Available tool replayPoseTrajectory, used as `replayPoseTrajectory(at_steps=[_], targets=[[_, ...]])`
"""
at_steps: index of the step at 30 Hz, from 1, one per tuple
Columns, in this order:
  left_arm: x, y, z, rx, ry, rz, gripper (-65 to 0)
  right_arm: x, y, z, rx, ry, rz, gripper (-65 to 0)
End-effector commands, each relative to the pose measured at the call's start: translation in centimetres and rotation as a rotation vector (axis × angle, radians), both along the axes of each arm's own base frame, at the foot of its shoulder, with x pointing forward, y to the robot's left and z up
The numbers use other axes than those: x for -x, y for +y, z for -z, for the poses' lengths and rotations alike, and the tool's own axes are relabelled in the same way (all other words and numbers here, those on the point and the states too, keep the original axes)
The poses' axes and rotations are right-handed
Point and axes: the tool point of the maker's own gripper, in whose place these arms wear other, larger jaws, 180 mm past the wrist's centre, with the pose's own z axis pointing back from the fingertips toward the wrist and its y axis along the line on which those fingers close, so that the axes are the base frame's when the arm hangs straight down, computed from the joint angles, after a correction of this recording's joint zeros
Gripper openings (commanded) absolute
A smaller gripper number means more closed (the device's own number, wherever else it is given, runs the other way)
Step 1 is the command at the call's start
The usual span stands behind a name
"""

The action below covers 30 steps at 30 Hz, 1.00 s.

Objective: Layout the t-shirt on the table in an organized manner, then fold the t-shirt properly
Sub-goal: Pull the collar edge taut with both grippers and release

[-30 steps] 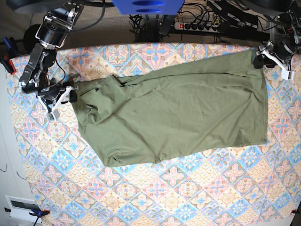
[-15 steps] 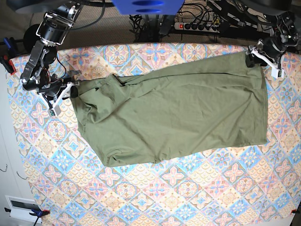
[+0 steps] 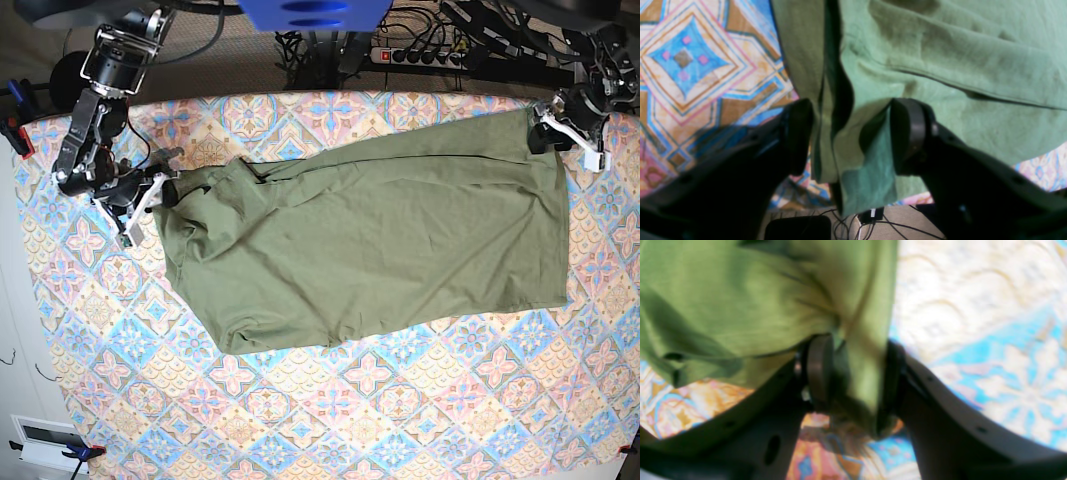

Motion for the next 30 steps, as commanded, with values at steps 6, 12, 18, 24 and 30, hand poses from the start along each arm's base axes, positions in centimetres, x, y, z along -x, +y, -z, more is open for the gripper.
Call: replayPoseTrajectory(at_steps=[6, 12, 18, 24, 30], targets=[[1.6, -0.4, 0.4, 0.041, 0.088, 0.037, -62.2, -0.9, -0.8, -1.0, 0.017, -0.033, 0.001, -42.0], [1.6, 0.3, 0.0, 0.021, 0.092, 0.048, -65.0, -0.8, -1.8, -1.3, 0.019, -0.041, 0.034, -42.0], [1.4, 0.9, -0.3, 0.004, 0.089, 0.049, -65.0, -0.4, -1.6, -1.0, 0.025, -0.018, 0.021, -43.9], [0.5, 2.5, -1.5, -0.042, 0.069, 0.062, -65.0, 2.0, -1.0, 0.5, 0.039, 0.073, -0.019, -61.1], [-0.4, 4.4, -2.9, -0.104, 0.045, 0.084, -65.0, 4.7, -1.2, 1.8, 0.044, 0.131, -0.017, -61.7]])
